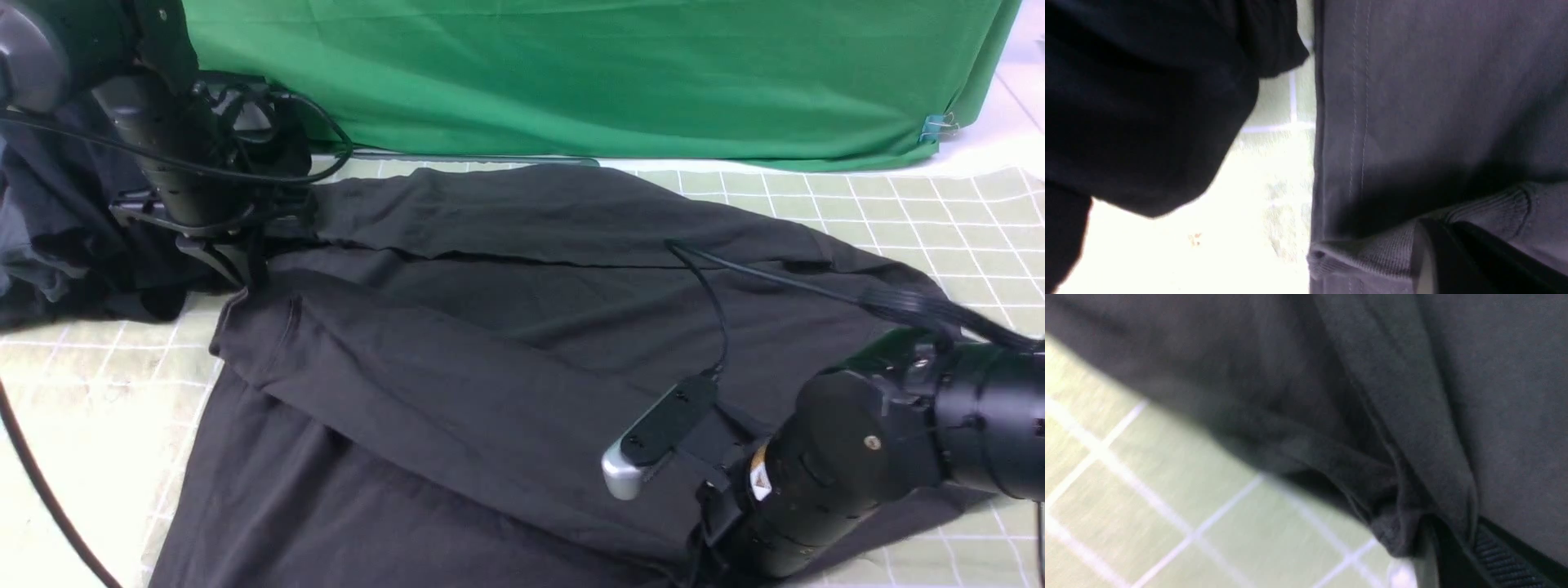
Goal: Fold a long-sleeved shirt over a green coffee tablecloth.
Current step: 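Fold the left side of the black T-shirt inward over its body, then grab the top left corner of the dark shirt with the left gripper, then fold the left side of the dark shirt inward over its body with the left gripper, then grasp the near edge of the shirt at its hem and shoulder corners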
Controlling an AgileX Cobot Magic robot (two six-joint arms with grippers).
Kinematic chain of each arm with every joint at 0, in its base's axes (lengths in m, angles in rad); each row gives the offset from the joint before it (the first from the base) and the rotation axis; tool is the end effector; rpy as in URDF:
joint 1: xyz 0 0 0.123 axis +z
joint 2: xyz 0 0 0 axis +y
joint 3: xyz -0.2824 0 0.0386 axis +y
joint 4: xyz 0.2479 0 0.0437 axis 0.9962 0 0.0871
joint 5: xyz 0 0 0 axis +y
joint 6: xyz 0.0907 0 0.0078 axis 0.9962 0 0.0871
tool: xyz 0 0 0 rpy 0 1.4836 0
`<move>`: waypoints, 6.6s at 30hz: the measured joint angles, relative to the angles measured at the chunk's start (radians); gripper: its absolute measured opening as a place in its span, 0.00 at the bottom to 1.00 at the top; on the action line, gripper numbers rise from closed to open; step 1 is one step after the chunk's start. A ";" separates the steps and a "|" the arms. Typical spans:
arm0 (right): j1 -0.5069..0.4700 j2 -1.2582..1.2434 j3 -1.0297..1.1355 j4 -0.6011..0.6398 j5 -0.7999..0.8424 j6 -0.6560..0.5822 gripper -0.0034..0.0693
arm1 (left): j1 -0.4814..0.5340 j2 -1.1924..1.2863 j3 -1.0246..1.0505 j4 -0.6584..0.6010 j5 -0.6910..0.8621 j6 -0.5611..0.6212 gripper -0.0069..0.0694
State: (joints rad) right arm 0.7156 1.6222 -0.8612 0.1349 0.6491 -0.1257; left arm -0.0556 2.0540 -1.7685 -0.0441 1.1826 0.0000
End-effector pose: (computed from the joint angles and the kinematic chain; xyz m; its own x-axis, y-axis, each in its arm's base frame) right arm 0.2104 0.1927 0.1758 -0.7186 -0.6485 -0.2510 -0.6823 0.7273 0.0742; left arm 0.4318 -0.0278 0.2379 -0.9814 0.0379 -0.1884 0.0468 0.9980 -0.0432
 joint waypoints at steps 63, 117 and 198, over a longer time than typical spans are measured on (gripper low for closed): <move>0.101 -0.525 0.137 0.007 0.050 0.267 0.64 | 0.012 0.309 -0.192 -0.330 -0.432 -0.484 0.57; 0.101 -0.525 0.137 -0.064 0.005 0.370 0.64 | -0.080 -0.282 0.418 0.026 -0.082 -0.311 0.11; 0.241 0.029 0.055 -0.080 0.036 0.165 0.71 | -0.077 -0.909 1.127 0.154 -0.103 -0.273 0.11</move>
State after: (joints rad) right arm 0.9562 1.6510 -0.8058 0.0550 0.6851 0.0391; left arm -0.1321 1.1445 -0.6412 0.1099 1.0798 -0.2726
